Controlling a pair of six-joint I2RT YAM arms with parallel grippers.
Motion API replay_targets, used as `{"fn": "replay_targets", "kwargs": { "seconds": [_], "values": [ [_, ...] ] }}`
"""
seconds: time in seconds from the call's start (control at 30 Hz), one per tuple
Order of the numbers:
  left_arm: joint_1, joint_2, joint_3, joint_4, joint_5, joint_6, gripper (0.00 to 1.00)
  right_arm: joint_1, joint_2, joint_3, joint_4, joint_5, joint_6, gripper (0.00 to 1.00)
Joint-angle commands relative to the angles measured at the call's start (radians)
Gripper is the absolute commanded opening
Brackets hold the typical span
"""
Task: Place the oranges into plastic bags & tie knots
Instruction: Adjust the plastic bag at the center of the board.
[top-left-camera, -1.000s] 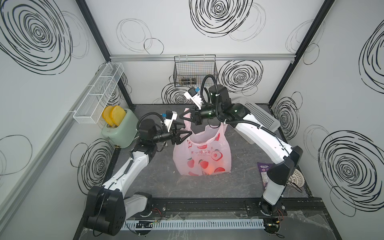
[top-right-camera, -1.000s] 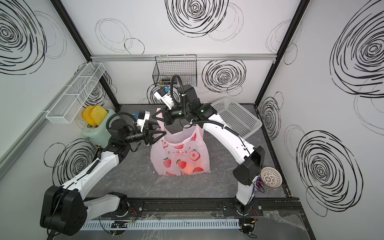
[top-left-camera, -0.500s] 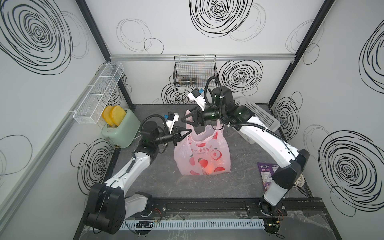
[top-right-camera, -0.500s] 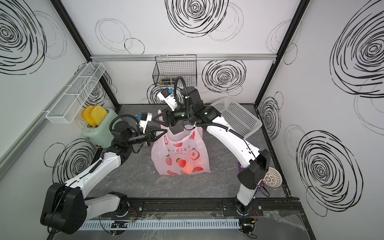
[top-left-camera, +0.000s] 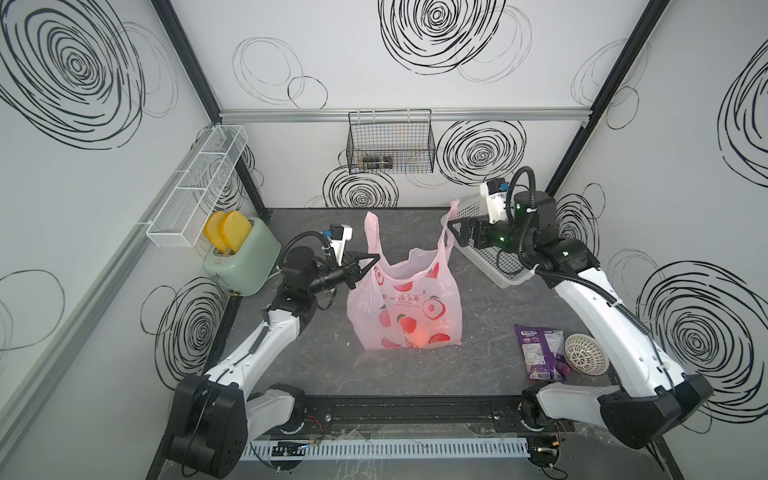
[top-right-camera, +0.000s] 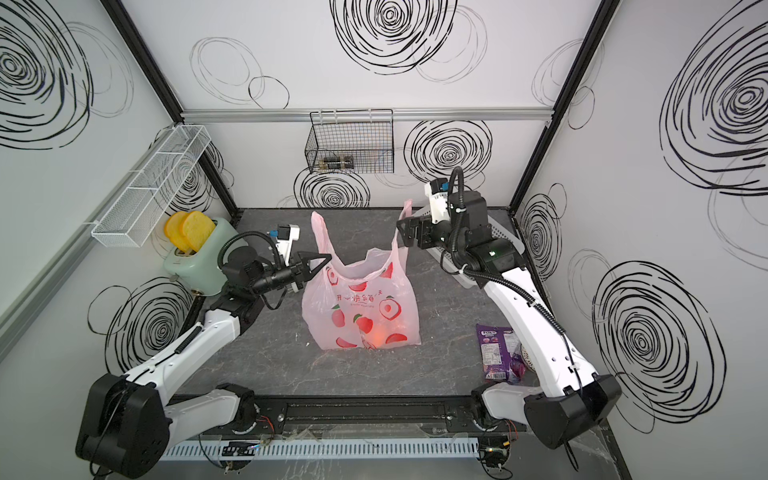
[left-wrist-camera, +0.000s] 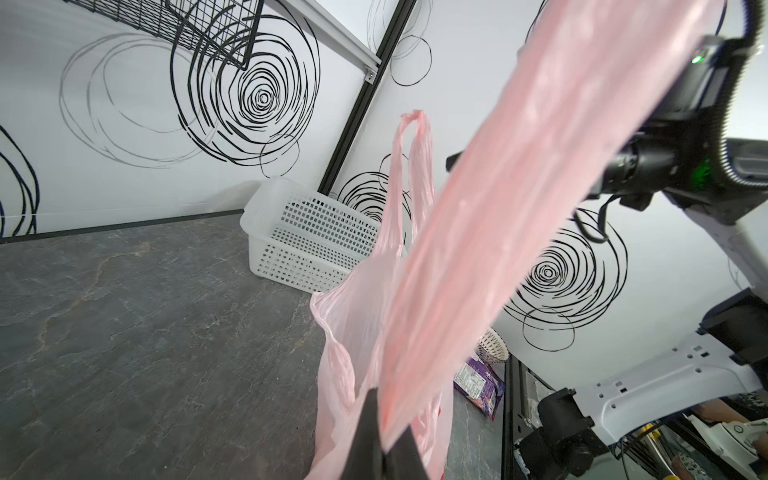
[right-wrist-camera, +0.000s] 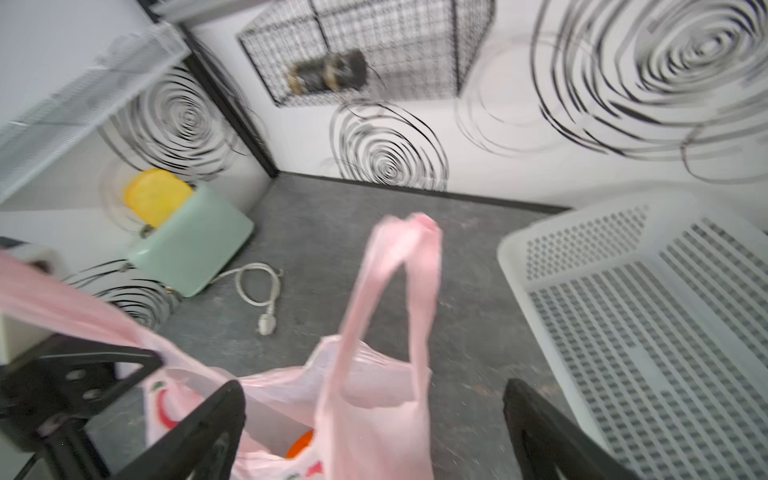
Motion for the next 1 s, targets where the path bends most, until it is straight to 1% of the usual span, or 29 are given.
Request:
{"fn": "replay_targets", "kwargs": {
  "seconds": [0.0, 0.07, 0.13, 0.3, 0.4, 0.53, 0.67, 0.8, 0.97],
  "values": [
    [-0.006, -0.003, 0.021, -0.009, -0.021, -0.016, 0.00, -0.039, -0.012, -0.125, 0.081, -0.143, 0.011, 0.98],
    [-0.006, -0.001, 0.024, -0.021, -0.018, -0.013, 0.00, -0.050, -0.019, -0.197, 0.183, -0.268, 0.024, 0.98],
    [-0.008, -0.002, 0.023, -0.028, -0.016, -0.012, 0.00, -0.050, -0.028, -0.252, 0.280, -0.338, 0.041, 0.98],
    [-0.008, -0.003, 0.026, -0.044, -0.005, -0.005, 0.00, -0.049, -0.044, -0.340, 0.447, -0.430, 0.075, 0.98],
    [-0.008, 0.000, 0.032, -0.054, 0.000, -0.001, 0.00, -0.048, -0.036, -0.373, 0.501, -0.459, 0.075, 0.98],
    [-0.008, 0.001, 0.037, -0.073, 0.005, 0.012, 0.00, -0.030, -0.011, -0.369, 0.493, -0.405, 0.060, 0.98],
    [-0.008, 0.008, 0.038, -0.076, 0.007, 0.014, 0.00, 0.048, 0.001, -0.344, 0.468, -0.304, 0.001, 0.98],
    [-0.008, 0.013, 0.041, -0.079, 0.011, 0.015, 0.00, 0.078, 0.028, -0.324, 0.459, -0.248, -0.015, 0.98],
    [-0.007, 0.012, 0.046, -0.088, 0.013, 0.020, 0.00, 0.117, 0.064, -0.283, 0.416, -0.050, -0.048, 0.98]
  ]
}}
